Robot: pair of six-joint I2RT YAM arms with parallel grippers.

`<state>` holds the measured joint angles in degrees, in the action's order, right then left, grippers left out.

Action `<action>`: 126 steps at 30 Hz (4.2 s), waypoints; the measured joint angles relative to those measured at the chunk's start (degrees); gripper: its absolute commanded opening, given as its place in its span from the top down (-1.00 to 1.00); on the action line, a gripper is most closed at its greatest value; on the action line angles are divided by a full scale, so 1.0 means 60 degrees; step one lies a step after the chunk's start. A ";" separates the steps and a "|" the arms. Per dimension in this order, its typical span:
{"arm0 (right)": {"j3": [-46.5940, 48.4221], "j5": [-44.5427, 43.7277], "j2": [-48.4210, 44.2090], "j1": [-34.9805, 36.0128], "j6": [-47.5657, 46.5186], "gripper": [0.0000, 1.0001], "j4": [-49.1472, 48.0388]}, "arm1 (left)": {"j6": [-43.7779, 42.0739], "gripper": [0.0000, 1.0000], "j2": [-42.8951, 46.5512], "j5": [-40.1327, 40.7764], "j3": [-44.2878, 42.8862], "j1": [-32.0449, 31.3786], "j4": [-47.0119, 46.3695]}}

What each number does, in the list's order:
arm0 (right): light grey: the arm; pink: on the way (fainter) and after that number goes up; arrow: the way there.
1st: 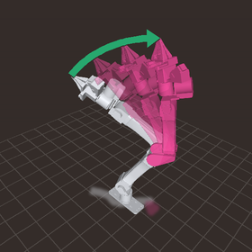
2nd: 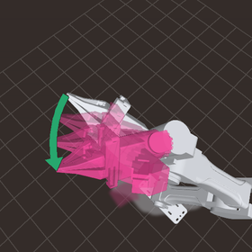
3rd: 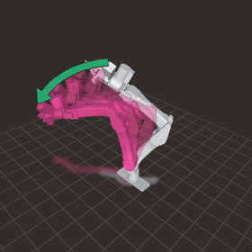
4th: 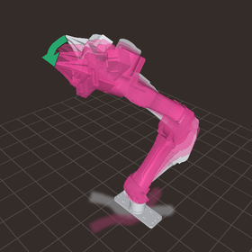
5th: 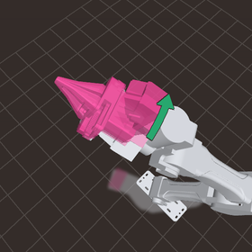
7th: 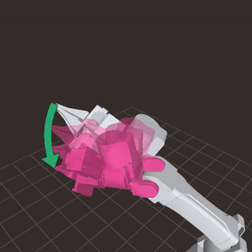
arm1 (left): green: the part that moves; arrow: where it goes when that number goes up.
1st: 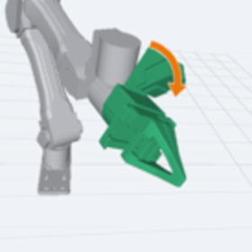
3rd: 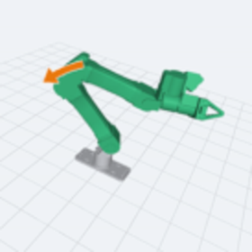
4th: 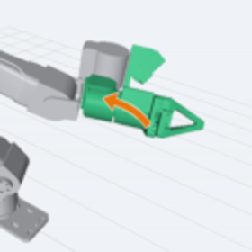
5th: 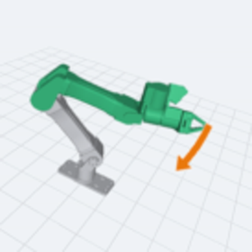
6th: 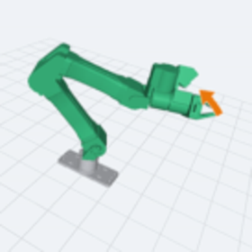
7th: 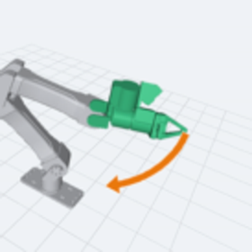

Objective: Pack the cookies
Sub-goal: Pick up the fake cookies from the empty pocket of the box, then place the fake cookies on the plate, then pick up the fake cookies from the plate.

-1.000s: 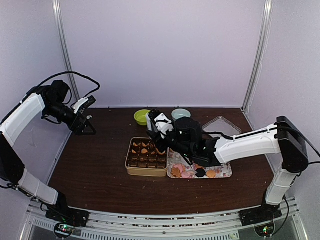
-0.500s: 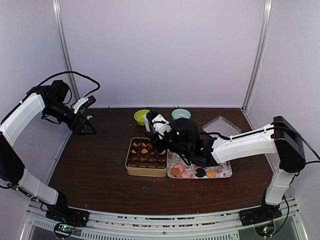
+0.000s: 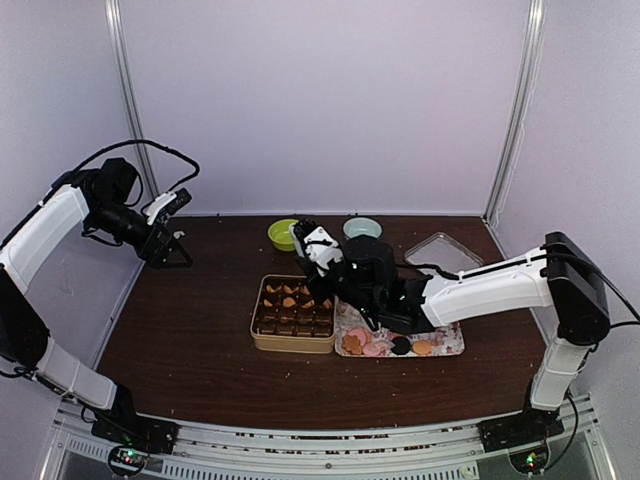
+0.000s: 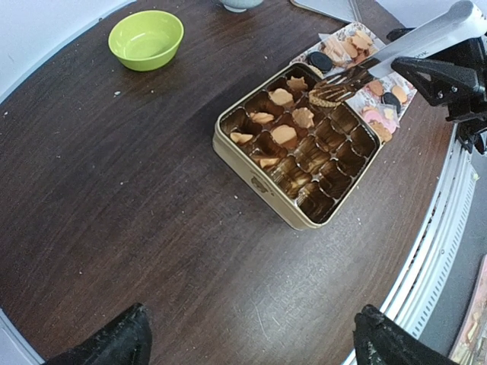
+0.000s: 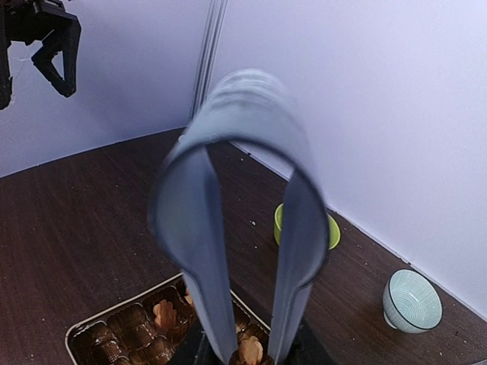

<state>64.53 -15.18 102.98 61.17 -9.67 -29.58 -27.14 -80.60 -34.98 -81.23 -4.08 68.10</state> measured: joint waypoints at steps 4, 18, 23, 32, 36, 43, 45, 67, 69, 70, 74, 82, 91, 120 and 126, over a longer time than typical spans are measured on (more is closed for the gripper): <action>-0.0015 -0.0055 -0.0091 0.0000 -0.0040 0.86 -0.0033 | 0.0000 -0.89 -0.0004 -0.0029 -0.0004 0.0000 0.0004; -0.0361 0.0313 -0.0401 -0.0095 0.0131 1.00 -0.0109 | 0.0000 -0.88 -0.0011 -0.0073 -0.0004 0.0000 0.0011; -0.0586 0.0386 -0.0605 -0.0193 0.0361 1.00 -0.0178 | -0.0004 -0.87 -0.0011 -0.0076 -0.0004 0.0000 0.0022; -0.1596 0.0382 -0.2973 -0.0579 0.0780 1.00 0.0080 | -0.0066 -0.87 -0.0011 -0.0138 -0.0004 0.0000 0.0135; -0.2280 0.0302 -0.3555 -0.0743 0.1082 1.00 -0.0073 | -0.0069 -0.87 -0.0011 -0.0160 -0.0004 0.0000 0.0160; -0.3333 0.0168 -0.3268 -0.0896 0.1512 0.99 0.0033 | -0.0069 -0.89 -0.0011 -0.0182 -0.0007 0.0004 0.0164; -0.3344 0.0175 -0.3126 -0.0936 0.1621 0.76 0.0026 | -0.0069 -0.89 -0.0011 -0.0182 -0.0007 0.0004 0.0164; -0.3636 0.0029 -0.3723 -0.1457 0.2109 0.20 -0.0102 | -0.0073 -0.89 -0.0015 -0.0208 -0.0069 0.0000 0.0197; -0.3847 -0.0102 -0.3960 -0.1632 0.2109 0.21 -0.0109 | -0.0073 -0.89 -0.0015 -0.0208 -0.0109 0.0004 0.0215; -0.3974 -0.0178 -0.4065 -0.1719 0.2113 0.21 -0.0124 | -0.0073 -0.89 -0.0015 -0.0211 -0.0124 0.0004 0.0222; -0.4462 -0.0415 -0.4302 -0.2025 0.2116 0.23 -0.0138 | -0.0073 -0.88 -0.0033 -0.0229 -0.0146 0.0000 0.0248; -0.4900 -0.0521 -0.4197 -0.2240 0.2233 0.24 -0.0280 | -0.0073 -0.88 -0.0102 -0.0291 -0.0164 0.0004 0.0339; -0.4932 -0.0506 -0.3657 -0.2346 0.2437 0.24 -0.0597 | -0.0073 -0.87 -0.0131 -0.0313 -0.0182 0.0004 0.0393; -0.5690 -0.0550 -0.4411 -0.2539 0.2616 0.18 -0.0659 | -0.0076 -0.84 -0.0248 -0.0408 -0.0291 0.0004 0.0426; -0.5690 -0.0510 -0.4353 -0.2612 0.2732 0.18 -0.0605 | -0.0076 -0.83 -0.0248 -0.0423 -0.0306 0.0004 0.0430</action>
<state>30.39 -18.24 76.86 45.50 6.72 -33.21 -27.59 -82.08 -37.52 -83.07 -4.05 70.67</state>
